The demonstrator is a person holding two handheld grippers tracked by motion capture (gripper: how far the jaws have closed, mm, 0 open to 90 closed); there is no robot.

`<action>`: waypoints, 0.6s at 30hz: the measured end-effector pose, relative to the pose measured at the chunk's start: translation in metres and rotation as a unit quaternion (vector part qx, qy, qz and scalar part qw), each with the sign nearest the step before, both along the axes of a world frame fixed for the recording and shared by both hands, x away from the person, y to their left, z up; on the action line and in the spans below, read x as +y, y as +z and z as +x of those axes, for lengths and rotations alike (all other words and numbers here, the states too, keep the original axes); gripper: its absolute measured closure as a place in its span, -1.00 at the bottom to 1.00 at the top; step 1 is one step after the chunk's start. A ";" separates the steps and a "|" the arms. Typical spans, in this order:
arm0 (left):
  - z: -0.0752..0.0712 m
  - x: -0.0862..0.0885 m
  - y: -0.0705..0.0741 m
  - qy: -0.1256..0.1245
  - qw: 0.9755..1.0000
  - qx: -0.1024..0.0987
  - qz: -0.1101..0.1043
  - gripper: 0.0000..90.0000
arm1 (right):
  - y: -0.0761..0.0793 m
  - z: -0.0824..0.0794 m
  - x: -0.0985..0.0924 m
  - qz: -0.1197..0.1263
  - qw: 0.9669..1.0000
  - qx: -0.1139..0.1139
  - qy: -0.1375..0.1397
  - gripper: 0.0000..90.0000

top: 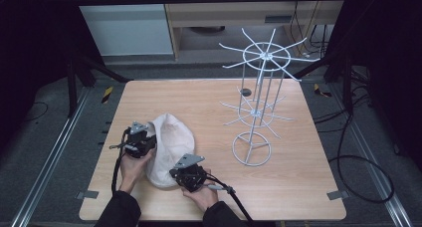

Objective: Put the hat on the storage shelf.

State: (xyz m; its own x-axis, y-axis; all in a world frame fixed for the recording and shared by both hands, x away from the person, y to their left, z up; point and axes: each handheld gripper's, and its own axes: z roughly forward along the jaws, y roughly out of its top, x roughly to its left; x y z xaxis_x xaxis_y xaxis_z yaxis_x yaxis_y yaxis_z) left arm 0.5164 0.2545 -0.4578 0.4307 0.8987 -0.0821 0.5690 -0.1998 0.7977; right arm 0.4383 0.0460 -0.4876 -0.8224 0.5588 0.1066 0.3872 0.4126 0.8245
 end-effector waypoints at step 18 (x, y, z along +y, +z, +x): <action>-0.059 0.030 0.052 0.008 0.998 -0.041 -0.045 0.49 | 0.045 -0.007 -0.087 0.013 0.995 -0.055 -0.086 0.66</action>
